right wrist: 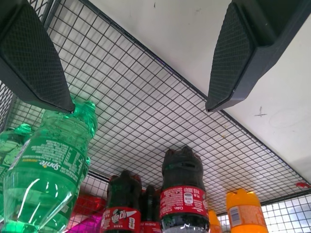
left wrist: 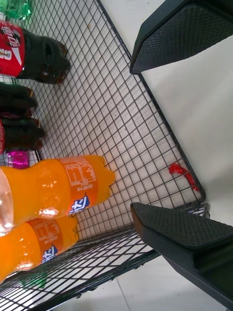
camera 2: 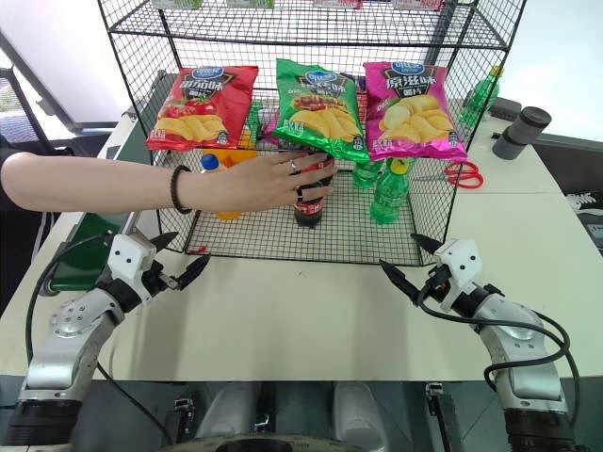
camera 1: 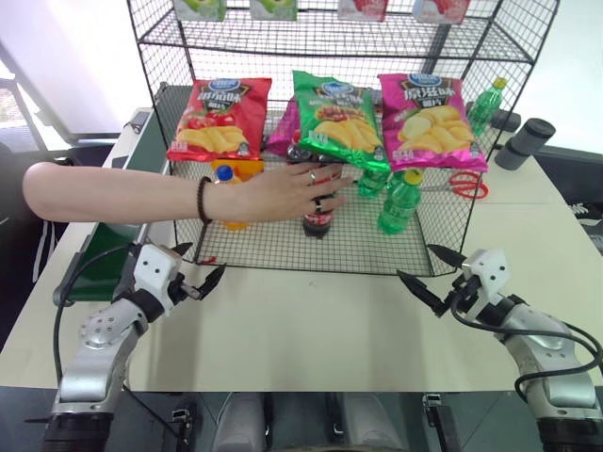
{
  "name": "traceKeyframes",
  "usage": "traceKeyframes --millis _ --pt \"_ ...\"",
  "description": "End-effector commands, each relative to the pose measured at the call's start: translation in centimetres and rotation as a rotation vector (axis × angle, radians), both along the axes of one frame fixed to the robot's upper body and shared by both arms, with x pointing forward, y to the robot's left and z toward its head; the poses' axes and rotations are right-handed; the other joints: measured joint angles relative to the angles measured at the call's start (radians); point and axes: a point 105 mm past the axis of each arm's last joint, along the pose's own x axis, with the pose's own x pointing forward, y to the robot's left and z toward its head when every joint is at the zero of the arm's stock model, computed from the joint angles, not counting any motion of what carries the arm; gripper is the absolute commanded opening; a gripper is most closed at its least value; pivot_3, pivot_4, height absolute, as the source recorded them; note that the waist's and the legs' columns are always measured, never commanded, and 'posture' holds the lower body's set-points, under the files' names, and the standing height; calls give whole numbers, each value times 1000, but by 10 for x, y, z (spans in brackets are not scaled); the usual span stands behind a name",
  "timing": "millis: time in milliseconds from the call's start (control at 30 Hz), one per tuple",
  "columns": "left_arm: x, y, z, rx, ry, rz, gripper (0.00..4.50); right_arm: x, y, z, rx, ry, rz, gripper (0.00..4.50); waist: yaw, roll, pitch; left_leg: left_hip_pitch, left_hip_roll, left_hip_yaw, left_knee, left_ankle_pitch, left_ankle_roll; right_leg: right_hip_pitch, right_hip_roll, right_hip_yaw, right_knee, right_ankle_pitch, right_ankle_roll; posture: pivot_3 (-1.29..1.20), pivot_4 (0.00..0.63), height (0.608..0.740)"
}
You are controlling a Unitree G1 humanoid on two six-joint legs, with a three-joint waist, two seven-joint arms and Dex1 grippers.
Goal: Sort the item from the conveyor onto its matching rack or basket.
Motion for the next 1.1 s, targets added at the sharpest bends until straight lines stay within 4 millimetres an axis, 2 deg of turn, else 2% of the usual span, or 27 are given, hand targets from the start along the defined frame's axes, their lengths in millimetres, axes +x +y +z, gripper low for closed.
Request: traceKeyframes --millis 33,467,767,933,1100 --pt "1 -1 13 11 -55 -2 4500 3 2 11 -4 -51 2 4477 0 0 0 0 0 0 0 0 0 0 0 0 0 0 0 0 150 740" --pt "2 -12 12 -9 -50 -34 4500 -2 7 13 -5 -48 -6 4477 0 0 0 0 0 0 0 0 0 0 0 0 0 0 0 0 150 740" --pt "4 -15 13 -28 -60 -35 4500 5 9 18 -7 -66 -6 4477 0 0 0 0 0 0 0 0 0 0 0 0 0 0 0 0 150 740" --pt "7 -14 19 -26 -79 -27 4500 9 11 19 -7 -71 -1 4477 0 0 0 0 0 0 0 0 0 0 0 0 0 0 0 0 150 740" --pt "6 -10 44 -38 -137 -12 4500 13 17 20 -3 -76 19 4477 0 0 0 0 0 0 0 0 0 0 0 0 0 0 0 0 150 740"
